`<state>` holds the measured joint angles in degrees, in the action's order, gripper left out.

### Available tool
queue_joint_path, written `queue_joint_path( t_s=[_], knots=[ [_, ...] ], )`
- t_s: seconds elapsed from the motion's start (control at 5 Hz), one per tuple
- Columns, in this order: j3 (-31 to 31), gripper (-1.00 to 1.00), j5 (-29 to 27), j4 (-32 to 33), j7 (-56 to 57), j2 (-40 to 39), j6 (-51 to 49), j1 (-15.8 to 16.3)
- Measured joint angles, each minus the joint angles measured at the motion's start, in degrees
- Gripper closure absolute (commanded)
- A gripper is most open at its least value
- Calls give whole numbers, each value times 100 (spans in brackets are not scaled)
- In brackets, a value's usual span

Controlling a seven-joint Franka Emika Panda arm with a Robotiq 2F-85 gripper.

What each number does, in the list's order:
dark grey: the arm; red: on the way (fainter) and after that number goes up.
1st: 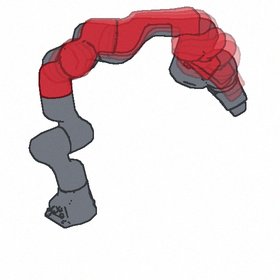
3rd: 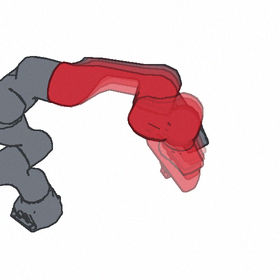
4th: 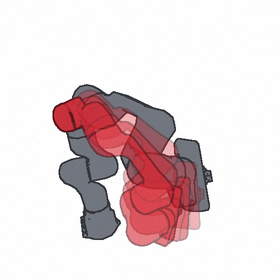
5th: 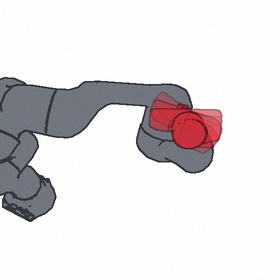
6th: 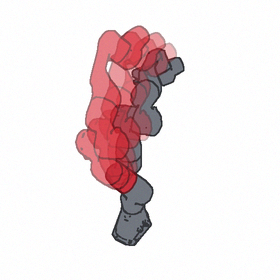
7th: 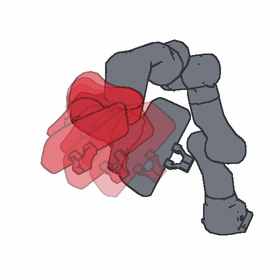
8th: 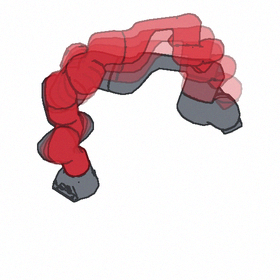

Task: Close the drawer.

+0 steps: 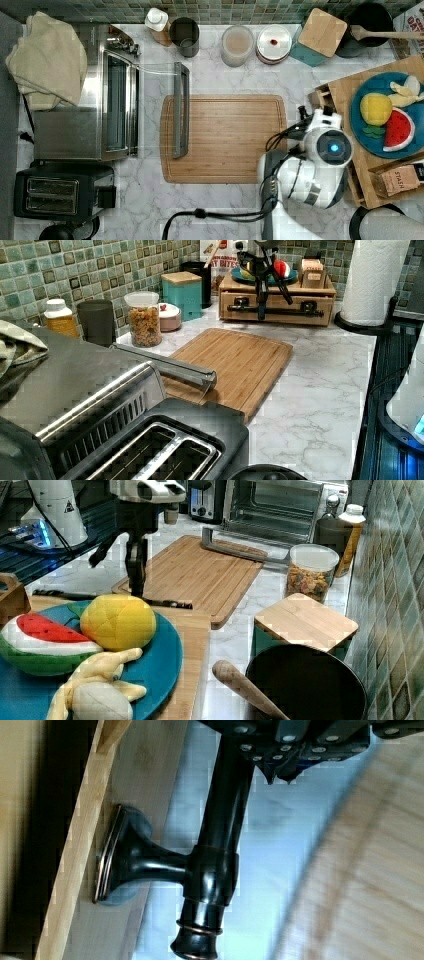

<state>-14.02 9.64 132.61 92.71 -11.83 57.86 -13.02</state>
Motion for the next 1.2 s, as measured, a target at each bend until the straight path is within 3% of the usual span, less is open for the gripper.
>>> queue_joint_path(
  t_s=[0.4,1.2],
  knots=[
    [-5,100,-716,-280,537,-230,95,-204],
    [-4,100,-725,-257,537,-227,129,-206]
  ],
)
